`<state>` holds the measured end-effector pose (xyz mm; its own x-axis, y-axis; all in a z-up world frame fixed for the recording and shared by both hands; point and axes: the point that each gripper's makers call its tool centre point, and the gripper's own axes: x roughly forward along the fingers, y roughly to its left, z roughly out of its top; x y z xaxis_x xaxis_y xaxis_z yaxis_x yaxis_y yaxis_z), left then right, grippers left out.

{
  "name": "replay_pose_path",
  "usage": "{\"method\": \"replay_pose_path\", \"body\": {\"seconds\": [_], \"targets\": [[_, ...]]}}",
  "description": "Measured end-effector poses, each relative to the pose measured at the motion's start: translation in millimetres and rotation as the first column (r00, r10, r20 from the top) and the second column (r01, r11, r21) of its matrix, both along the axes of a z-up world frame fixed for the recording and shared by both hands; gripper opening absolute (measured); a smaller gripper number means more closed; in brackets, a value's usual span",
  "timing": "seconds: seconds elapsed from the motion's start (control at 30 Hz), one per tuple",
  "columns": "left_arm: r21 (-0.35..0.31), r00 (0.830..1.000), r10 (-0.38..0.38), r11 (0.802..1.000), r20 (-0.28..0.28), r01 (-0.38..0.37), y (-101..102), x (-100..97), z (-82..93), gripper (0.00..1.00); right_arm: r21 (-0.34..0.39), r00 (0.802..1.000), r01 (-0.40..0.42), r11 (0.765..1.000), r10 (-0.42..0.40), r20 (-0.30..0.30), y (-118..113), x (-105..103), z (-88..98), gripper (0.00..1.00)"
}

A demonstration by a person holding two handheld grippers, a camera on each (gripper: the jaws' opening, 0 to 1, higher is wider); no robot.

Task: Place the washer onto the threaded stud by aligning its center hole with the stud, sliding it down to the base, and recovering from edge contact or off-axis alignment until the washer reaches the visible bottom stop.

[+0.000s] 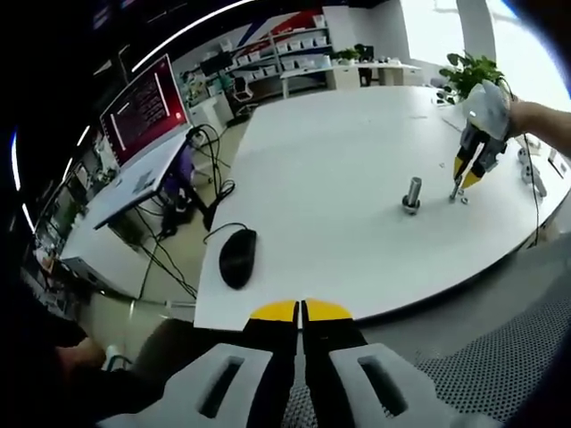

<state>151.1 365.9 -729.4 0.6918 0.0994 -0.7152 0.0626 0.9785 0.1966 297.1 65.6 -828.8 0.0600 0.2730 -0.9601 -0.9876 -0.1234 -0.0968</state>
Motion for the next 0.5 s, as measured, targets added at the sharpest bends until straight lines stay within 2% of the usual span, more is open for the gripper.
{"method": "replay_pose_path", "body": {"seconds": [0.03,0.17,0.5], "targets": [[-0.010,1.000,-0.002,1.000,0.015,0.002,-1.3,1.5,2.0,0.00,-0.006,1.000,-0.003,1.000,0.003,0.004,-0.6,-0.1,-1.5,0.13],[0.007,1.000,-0.005,1.000,-0.013,0.005,0.3,-0.9,-2.3,0.00,-0.017,1.000,-0.001,1.000,0.001,0.006,-2.6,3.2,-11.0,0.13],[0.003,1.000,0.001,1.000,-0.008,-0.001,-0.3,-0.8,-1.2,0.00,-0.031,1.000,0.027,0.999,-0.027,-0.015,-6.3,4.3,-29.0,0.13]]}}
